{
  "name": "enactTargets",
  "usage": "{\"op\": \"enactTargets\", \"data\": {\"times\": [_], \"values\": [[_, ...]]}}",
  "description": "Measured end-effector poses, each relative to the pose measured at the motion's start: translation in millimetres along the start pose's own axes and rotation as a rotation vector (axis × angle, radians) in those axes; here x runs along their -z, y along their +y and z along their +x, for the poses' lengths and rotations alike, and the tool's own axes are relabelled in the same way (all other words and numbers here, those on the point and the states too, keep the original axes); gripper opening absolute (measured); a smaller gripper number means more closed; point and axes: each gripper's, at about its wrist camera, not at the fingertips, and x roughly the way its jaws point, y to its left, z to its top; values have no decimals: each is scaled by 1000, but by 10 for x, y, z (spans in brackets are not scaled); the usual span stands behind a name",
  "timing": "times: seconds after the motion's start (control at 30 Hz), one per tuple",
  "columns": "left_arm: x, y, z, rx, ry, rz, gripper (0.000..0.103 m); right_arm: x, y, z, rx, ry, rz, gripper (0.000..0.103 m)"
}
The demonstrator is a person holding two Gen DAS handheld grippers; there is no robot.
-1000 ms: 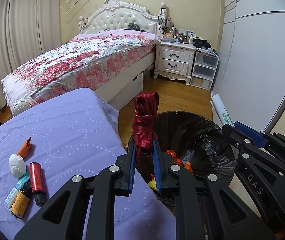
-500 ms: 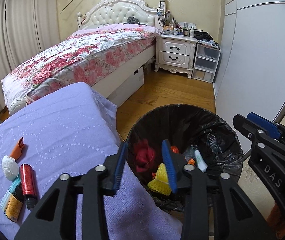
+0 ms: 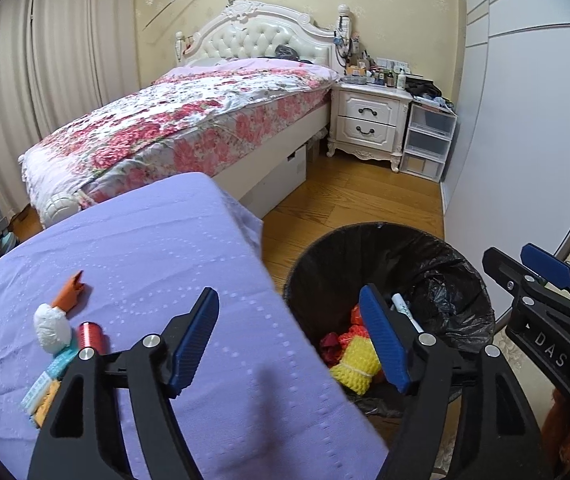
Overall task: Collect trash
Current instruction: 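Carry the red cloth and tube over the bin and open both grippers, then grasp the light blue sachet with the left gripper and lift it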
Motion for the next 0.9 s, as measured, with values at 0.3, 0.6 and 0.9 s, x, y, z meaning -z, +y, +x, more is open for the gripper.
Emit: {"op": "enactTargets", "data": {"times": [0.3,0.6,0.9], "values": [[177,510,-246,-90,7,-49,72,144,316,-51,-77,34,-33,54],[379,1187,-402,-191,38,-165,72,223,862,-93,-176,60,-119,54],[584,1743,-582,-267,47,-255,72,281,1349,-166,-250,75,-204,54]]}}
